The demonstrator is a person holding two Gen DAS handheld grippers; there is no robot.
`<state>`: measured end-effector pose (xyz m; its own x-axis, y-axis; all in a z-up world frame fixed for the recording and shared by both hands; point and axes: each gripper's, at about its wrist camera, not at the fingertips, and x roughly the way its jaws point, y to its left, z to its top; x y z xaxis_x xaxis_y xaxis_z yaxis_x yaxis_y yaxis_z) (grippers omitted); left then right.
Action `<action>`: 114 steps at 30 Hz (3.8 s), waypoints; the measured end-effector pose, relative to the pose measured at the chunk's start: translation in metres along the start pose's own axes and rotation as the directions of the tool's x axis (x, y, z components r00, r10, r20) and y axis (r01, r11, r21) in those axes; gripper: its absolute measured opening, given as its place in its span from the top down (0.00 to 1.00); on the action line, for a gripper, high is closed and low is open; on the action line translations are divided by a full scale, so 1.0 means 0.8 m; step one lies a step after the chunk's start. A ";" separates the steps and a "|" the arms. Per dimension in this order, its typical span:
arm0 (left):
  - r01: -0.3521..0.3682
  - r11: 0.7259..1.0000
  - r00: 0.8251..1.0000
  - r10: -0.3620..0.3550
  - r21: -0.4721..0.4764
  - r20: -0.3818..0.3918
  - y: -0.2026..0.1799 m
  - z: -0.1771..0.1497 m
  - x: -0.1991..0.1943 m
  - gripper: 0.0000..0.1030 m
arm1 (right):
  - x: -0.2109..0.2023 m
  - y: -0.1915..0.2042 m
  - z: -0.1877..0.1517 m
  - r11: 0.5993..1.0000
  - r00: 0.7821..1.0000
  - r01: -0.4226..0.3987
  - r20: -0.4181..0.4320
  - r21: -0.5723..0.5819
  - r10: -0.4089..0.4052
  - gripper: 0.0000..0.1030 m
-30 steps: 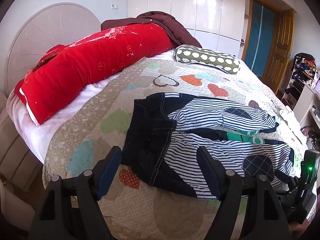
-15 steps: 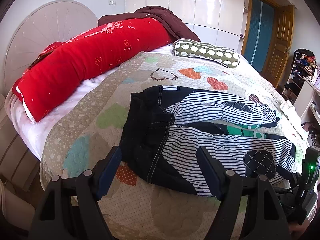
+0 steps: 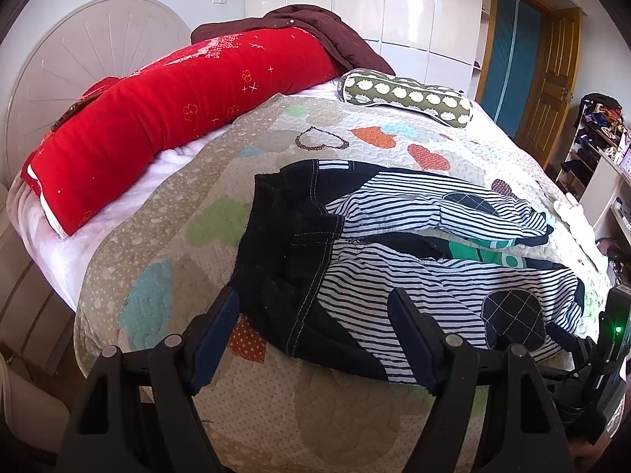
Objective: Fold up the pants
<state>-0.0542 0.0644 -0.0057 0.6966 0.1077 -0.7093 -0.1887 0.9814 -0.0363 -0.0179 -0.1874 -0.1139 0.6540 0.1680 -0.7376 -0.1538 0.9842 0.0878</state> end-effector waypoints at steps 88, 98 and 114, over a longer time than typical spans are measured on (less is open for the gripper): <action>0.220 0.974 0.969 -0.225 -0.057 -0.103 0.061 -0.033 -0.046 0.42 | -0.027 -0.183 0.039 0.872 0.989 -0.134 0.016 0.471 0.144 0.38; 0.199 0.977 0.973 -0.207 -0.080 -0.107 0.070 -0.033 -0.045 0.42 | -0.068 -0.203 0.026 0.847 0.991 -0.135 0.073 0.515 0.113 0.84; 0.132 0.989 0.991 -0.129 0.066 -0.041 0.017 -0.029 -0.096 0.41 | -0.166 -0.242 -0.054 0.722 0.978 -0.158 0.206 0.673 0.021 0.47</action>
<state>-0.1265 0.0659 0.0319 0.6862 -0.0269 -0.7269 -0.0493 0.9953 -0.0833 -0.1072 -0.4027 -0.0616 0.7892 0.1968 -0.5817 0.2847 0.7221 0.6305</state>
